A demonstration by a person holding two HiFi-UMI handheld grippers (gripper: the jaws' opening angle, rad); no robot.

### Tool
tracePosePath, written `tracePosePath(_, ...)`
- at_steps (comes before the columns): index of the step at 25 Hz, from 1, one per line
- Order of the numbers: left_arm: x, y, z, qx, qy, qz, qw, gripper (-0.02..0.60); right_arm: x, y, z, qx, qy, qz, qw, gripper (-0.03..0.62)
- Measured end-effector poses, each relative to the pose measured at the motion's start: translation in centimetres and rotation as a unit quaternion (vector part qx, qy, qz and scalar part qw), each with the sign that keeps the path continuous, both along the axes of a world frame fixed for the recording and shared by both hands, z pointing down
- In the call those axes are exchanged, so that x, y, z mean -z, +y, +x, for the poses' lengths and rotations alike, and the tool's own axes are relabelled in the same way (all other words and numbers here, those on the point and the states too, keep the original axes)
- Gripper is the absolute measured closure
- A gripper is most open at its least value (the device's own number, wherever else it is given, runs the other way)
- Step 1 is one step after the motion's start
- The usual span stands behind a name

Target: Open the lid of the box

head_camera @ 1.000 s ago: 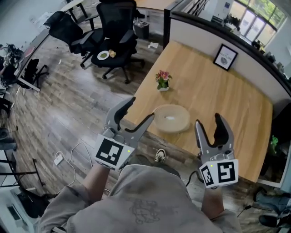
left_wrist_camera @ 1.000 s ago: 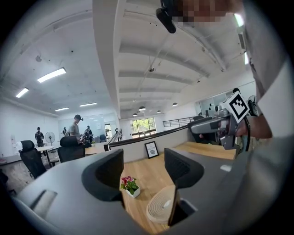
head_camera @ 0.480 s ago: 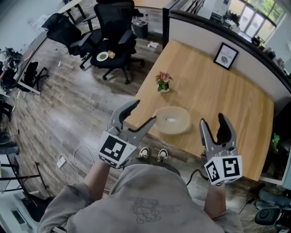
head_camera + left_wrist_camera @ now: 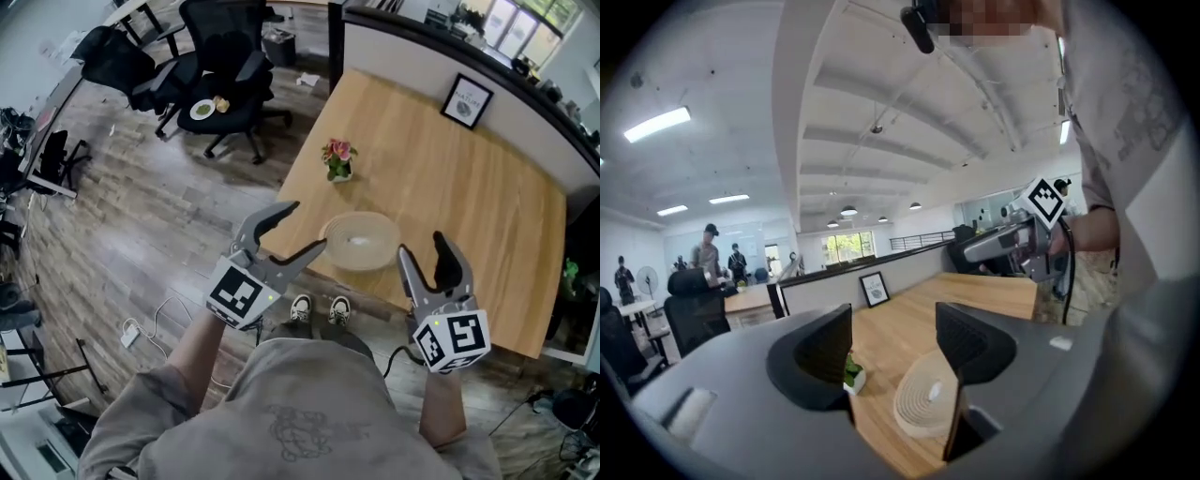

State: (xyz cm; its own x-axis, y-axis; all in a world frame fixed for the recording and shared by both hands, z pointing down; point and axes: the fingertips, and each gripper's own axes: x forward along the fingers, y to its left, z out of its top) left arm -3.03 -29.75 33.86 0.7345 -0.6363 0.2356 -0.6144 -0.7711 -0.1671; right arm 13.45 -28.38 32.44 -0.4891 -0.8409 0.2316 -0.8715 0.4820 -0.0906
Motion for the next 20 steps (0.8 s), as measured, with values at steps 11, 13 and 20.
tracePosePath(11,-11.1,-2.4,-1.3,-0.083,-0.04,-0.045,0.9948,0.249,-8.3,-1.7,-4.8,0.042,0.005,-0.086,0.995,0.335)
tracePosePath(13,-14.1,-2.2,-1.4,-0.099,-0.061,-0.055,0.9917,0.204,-10.2,-1.8,-5.7,0.053,0.018,-0.101,0.993,0.335)
tracePosePath(20,-22.3,-1.8,-1.5,-0.129,-0.102,-0.092,0.9821,0.202,-15.5,-1.9,-7.6,0.07,0.066,-0.146,0.985,0.335)
